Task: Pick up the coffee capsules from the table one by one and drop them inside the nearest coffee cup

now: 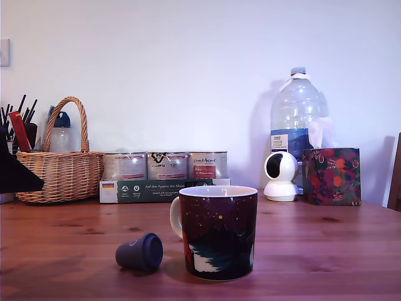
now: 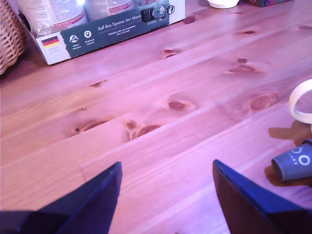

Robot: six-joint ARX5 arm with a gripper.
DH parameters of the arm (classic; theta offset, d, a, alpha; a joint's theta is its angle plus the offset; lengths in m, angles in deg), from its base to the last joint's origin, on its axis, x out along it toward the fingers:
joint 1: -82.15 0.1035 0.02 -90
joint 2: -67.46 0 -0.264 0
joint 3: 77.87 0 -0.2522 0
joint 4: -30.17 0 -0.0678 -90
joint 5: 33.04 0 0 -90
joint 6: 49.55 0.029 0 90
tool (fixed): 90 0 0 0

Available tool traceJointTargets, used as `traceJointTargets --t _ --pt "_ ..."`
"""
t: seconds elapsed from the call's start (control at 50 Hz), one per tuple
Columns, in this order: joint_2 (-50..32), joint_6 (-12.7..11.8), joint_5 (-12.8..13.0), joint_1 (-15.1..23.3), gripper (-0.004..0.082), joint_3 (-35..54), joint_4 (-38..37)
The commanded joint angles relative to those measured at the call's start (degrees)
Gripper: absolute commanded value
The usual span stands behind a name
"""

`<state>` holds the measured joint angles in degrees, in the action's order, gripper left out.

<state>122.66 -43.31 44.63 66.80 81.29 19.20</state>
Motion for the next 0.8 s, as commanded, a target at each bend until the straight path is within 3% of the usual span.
traceJointTargets --t 0.0,0.54,0.78 --pt "-0.44 -0.24 0.15 0.20 0.0501 0.50 -0.20" --pt "-0.44 -0.24 0.09 0.20 0.0501 0.50 -0.26" --pt "-0.44 -0.15 -2.47 0.17 0.0501 0.50 -0.66"
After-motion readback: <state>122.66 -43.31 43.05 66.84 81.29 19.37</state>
